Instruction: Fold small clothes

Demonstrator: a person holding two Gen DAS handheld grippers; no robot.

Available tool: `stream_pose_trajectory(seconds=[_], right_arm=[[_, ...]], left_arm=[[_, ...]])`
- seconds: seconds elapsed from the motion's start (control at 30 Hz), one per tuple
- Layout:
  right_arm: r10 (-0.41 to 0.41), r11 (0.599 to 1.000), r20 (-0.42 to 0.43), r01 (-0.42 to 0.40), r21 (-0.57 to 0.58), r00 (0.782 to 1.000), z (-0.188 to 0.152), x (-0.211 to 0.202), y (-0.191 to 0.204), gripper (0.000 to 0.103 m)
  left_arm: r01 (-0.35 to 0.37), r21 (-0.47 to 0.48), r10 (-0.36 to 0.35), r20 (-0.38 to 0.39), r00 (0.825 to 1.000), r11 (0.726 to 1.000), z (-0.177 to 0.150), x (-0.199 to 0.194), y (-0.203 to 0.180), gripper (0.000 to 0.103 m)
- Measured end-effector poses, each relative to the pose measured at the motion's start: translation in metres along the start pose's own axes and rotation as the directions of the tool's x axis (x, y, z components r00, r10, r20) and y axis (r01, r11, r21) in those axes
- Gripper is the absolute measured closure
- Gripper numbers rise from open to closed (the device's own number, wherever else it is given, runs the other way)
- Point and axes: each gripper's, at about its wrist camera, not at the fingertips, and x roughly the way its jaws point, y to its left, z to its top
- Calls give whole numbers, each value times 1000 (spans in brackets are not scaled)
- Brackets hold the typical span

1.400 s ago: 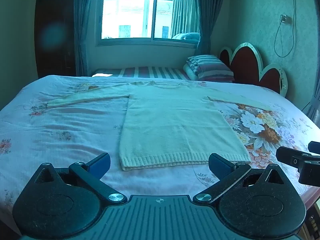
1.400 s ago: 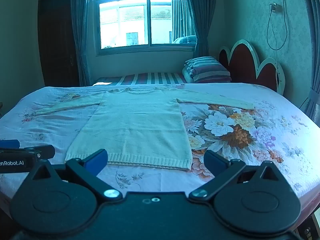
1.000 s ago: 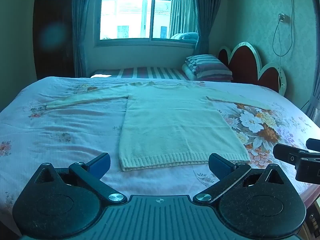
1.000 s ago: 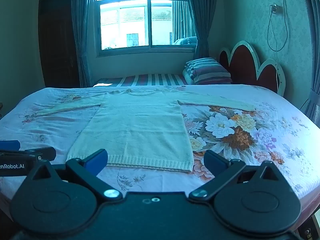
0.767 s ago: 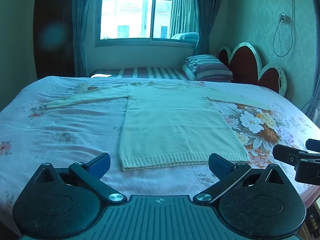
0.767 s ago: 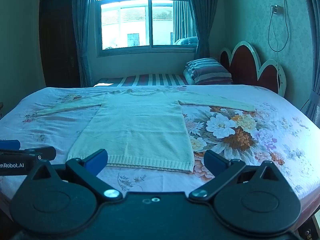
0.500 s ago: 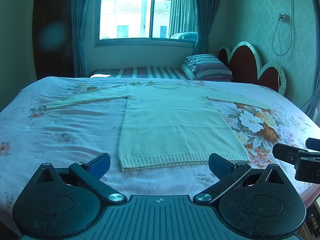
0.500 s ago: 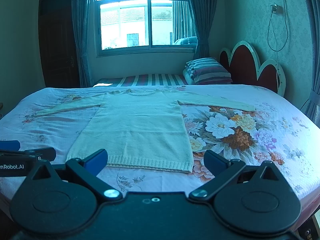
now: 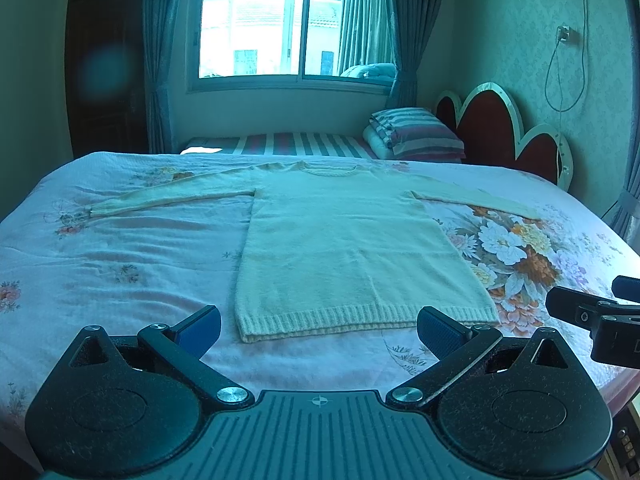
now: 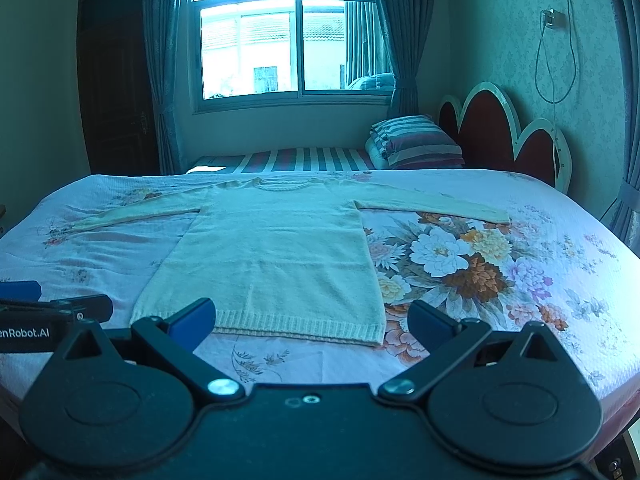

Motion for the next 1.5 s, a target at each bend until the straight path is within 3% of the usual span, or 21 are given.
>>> stream_pose_trajectory(seconds=[1.5], right_arm=[[10, 1000, 3, -10, -5, 1000, 1, 1, 8, 0]], left_arm=[[1, 0, -1, -1, 1000, 1000, -2, 1, 4, 0]])
